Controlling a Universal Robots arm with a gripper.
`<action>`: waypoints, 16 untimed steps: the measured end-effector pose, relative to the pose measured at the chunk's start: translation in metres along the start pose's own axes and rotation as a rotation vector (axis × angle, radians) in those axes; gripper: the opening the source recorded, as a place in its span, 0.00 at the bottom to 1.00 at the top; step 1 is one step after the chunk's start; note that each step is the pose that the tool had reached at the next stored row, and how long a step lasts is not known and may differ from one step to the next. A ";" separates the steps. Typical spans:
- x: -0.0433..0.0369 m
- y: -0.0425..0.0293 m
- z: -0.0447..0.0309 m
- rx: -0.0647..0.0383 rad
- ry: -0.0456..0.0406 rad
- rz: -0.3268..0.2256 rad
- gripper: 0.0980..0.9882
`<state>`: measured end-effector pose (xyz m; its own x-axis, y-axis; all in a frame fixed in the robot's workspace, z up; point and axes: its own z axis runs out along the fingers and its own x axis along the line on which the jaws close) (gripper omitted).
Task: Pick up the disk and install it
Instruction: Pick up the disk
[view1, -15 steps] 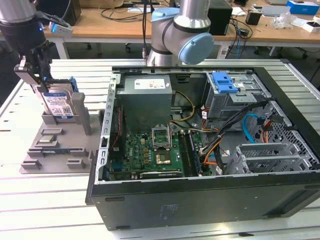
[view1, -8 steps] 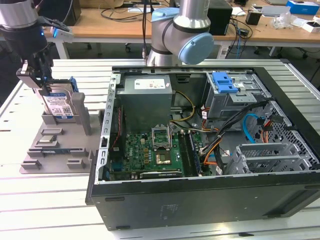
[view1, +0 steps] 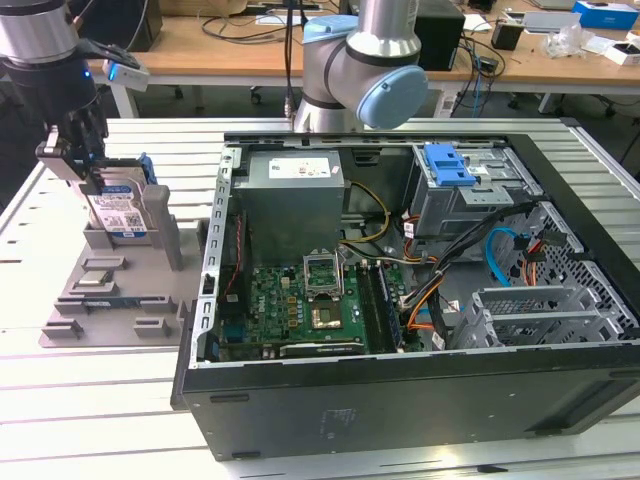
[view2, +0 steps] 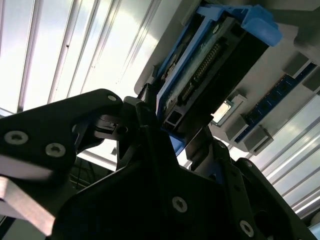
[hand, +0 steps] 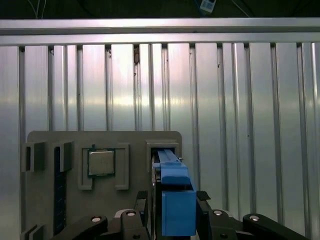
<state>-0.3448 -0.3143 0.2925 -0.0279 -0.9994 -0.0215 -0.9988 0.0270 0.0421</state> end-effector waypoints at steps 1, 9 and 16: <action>0.0000 0.0000 0.0000 0.000 0.0000 0.000 0.43; 0.0000 0.0000 0.0004 0.000 0.0000 0.000 0.30; 0.0000 0.0000 0.0008 0.000 0.0000 0.000 0.30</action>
<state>-0.3448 -0.3143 0.2917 -0.0279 -0.9994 -0.0215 -0.9988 0.0270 0.0420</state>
